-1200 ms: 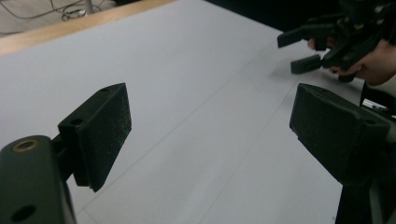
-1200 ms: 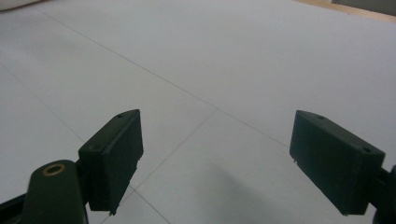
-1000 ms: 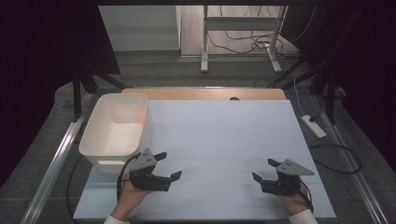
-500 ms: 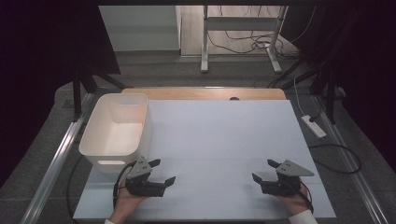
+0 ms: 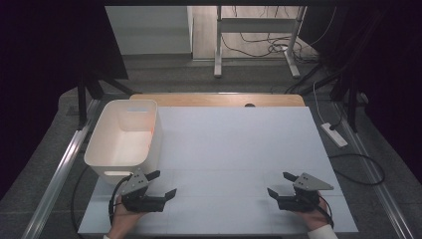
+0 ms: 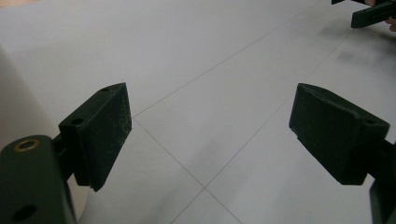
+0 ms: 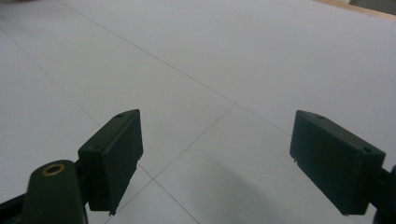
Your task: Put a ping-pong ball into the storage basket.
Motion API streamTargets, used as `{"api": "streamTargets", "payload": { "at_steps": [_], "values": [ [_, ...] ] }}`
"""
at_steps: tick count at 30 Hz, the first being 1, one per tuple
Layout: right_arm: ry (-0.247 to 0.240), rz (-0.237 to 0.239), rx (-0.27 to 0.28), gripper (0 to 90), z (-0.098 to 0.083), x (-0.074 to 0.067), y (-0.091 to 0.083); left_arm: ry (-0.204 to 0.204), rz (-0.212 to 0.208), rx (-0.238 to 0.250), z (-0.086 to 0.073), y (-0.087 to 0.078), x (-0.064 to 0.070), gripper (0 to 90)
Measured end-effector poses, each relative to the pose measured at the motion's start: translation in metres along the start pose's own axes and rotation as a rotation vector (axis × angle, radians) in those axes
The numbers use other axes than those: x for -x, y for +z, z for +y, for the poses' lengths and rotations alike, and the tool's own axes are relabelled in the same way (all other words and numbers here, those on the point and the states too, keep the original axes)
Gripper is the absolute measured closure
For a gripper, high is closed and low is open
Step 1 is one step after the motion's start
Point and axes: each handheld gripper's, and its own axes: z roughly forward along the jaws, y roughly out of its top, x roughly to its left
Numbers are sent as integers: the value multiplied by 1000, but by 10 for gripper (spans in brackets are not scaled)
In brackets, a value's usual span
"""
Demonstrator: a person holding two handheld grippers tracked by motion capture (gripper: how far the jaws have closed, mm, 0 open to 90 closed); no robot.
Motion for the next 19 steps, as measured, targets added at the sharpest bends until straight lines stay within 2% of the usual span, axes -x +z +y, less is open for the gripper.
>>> {"api": "streamTargets", "payload": {
  "at_steps": [19],
  "values": [
    [-6,5,0,172,0,0,0,-16,-10,10,1,2,-1,139]
  ]
}}
